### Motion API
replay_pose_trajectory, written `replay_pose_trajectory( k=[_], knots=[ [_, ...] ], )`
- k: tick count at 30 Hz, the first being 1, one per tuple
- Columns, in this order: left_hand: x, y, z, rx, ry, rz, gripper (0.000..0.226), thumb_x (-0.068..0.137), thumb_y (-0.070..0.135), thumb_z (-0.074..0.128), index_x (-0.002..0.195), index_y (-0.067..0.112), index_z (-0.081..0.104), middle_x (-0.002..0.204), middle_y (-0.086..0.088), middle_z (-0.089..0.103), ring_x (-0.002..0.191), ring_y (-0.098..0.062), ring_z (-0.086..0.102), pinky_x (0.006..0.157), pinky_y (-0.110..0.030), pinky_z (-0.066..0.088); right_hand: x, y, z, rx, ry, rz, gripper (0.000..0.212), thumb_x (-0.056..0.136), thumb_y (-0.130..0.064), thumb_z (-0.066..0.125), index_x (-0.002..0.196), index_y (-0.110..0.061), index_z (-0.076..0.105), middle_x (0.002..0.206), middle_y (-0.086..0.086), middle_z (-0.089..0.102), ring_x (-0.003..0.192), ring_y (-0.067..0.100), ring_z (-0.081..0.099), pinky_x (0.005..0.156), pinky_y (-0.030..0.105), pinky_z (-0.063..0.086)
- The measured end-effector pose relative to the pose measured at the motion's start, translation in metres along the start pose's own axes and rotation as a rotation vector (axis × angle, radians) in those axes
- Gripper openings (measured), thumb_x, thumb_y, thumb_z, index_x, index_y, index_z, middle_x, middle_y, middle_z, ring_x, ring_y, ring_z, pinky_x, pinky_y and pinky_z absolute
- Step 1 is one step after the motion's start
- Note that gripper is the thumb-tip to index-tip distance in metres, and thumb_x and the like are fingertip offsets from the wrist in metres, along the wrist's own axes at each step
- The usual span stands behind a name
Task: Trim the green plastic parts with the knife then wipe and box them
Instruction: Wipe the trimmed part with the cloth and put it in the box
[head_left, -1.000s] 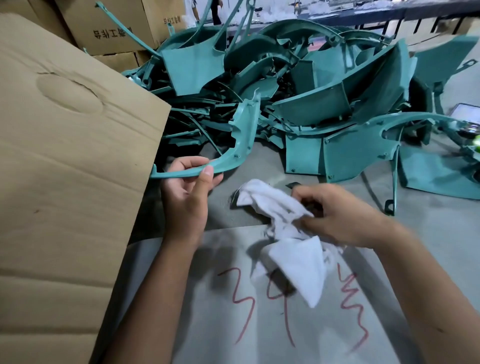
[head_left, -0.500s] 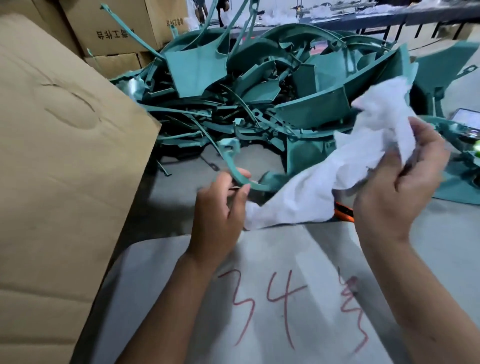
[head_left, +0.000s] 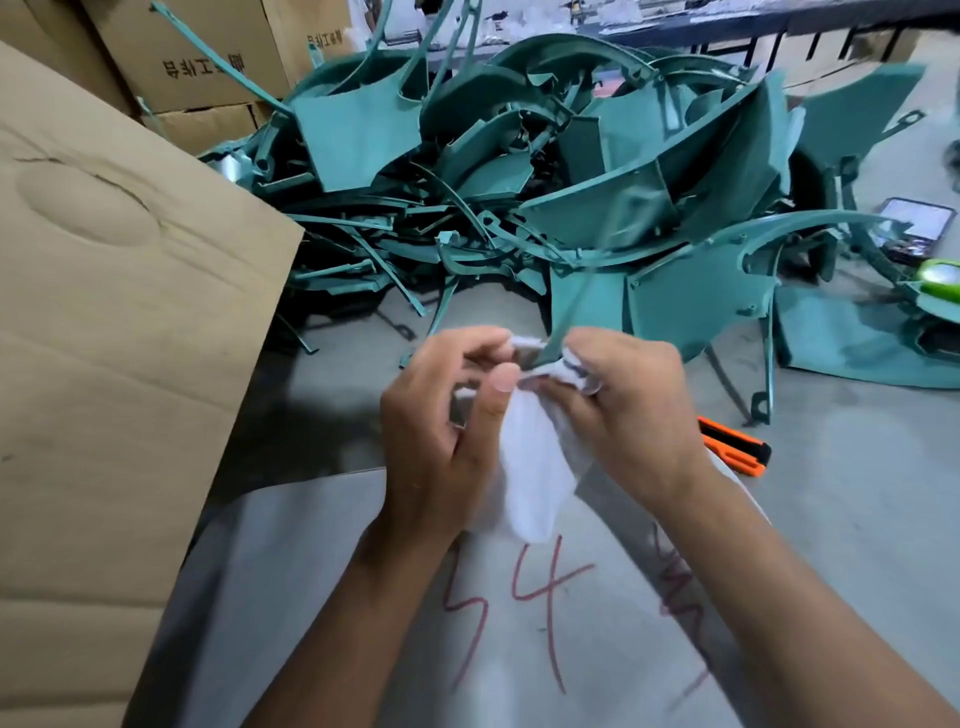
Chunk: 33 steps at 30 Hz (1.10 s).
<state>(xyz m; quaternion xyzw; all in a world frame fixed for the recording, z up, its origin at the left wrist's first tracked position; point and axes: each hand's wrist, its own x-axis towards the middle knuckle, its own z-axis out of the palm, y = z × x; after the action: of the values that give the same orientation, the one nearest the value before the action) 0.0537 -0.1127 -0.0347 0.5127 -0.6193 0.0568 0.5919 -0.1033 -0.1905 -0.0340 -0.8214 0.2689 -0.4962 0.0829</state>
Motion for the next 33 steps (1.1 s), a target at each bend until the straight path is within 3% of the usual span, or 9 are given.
replay_pose_trajectory(
  k=[3,6,8,11,16,25,29,30,33],
  knots=[
    [0.001,-0.011,-0.001,0.028,0.065,-0.094,0.032,0.102,0.027,0.043,0.11,0.007,0.067,0.107,-0.004,0.069,0.102,-0.02,0.065,0.085,-0.036,0.052,0.003,0.004,-0.015,0.219,0.306,0.273,0.032,0.088,-0.025,0.081,0.068,-0.026,0.056,0.056,-0.016,0.043,0.055,-0.003,0.04,0.052,0.013,0.032],
    [0.002,-0.023,-0.003,0.004,0.013,-0.375,0.037,0.098,0.034,0.05,0.126,0.012,0.061,0.123,-0.002,0.064,0.116,-0.016,0.061,0.092,-0.027,0.052,0.011,0.002,-0.028,0.635,0.563,0.546,0.03,0.087,-0.039,0.075,0.064,-0.028,0.059,0.064,-0.015,0.055,0.063,0.005,0.049,0.059,0.023,0.042],
    [0.003,-0.024,-0.001,-0.227,-0.053,-0.629,0.052,0.088,0.041,0.058,0.134,0.018,0.054,0.127,-0.001,0.065,0.117,-0.011,0.063,0.091,-0.018,0.051,0.013,-0.002,-0.026,0.869,0.549,0.691,0.028,0.091,-0.046,0.075,0.074,-0.024,0.068,0.077,-0.004,0.069,0.073,0.016,0.062,0.065,0.03,0.051],
    [0.001,-0.023,0.005,-0.551,-0.15,-0.818,0.039,0.087,0.04,0.066,0.118,0.017,0.066,0.106,-0.003,0.076,0.094,-0.015,0.071,0.08,-0.031,0.057,0.011,-0.013,-0.014,1.09,0.407,0.82,0.028,0.081,-0.048,0.075,0.077,-0.02,0.075,0.081,-0.001,0.077,0.075,0.014,0.073,0.065,0.027,0.058],
    [-0.003,-0.017,0.018,-0.477,-0.002,-0.906,0.028,0.102,0.029,0.06,0.081,0.012,0.067,0.079,-0.002,0.073,0.069,-0.011,0.064,0.06,-0.02,0.053,0.011,-0.018,-0.012,1.213,0.425,0.921,0.035,0.077,-0.035,0.077,0.091,-0.004,0.067,0.076,0.007,0.074,0.065,0.018,0.072,0.056,0.03,0.058],
    [-0.002,-0.024,0.014,-0.581,0.047,-1.009,0.035,0.108,0.033,0.05,0.096,0.01,0.073,0.094,-0.008,0.08,0.087,-0.02,0.076,0.072,-0.031,0.061,0.011,0.015,-0.021,0.857,0.621,1.017,0.046,0.105,-0.047,0.056,0.075,-0.013,0.053,0.066,0.006,0.064,0.057,0.022,0.059,0.055,0.033,0.045],
    [-0.006,-0.031,0.013,-0.309,0.189,-0.842,0.031,0.107,0.029,0.053,0.082,0.013,0.066,0.077,0.005,0.072,0.076,-0.015,0.066,0.072,-0.034,0.054,0.01,-0.001,-0.006,0.984,0.301,1.076,0.083,0.089,-0.077,0.051,0.11,0.001,0.068,0.086,0.017,0.069,0.07,0.029,0.062,0.065,0.039,0.05],
    [-0.008,-0.031,0.013,-0.198,0.209,-0.762,0.028,0.105,0.028,0.057,0.079,0.016,0.062,0.072,0.01,0.068,0.069,-0.011,0.062,0.066,-0.03,0.051,0.008,-0.009,0.0,0.996,0.202,1.028,0.083,0.089,-0.076,0.056,0.118,0.001,0.066,0.087,0.012,0.071,0.071,0.027,0.064,0.063,0.034,0.051],
    [-0.013,-0.023,0.016,-0.124,0.136,-0.565,0.014,0.089,0.024,0.077,0.092,0.016,0.066,0.082,0.004,0.073,0.071,-0.018,0.067,0.06,-0.028,0.056,-0.003,-0.023,0.015,0.799,0.117,0.821,0.04,0.086,-0.025,0.086,0.112,-0.01,0.06,0.084,-0.01,0.076,0.071,0.004,0.072,0.052,0.017,0.053]
  ],
)
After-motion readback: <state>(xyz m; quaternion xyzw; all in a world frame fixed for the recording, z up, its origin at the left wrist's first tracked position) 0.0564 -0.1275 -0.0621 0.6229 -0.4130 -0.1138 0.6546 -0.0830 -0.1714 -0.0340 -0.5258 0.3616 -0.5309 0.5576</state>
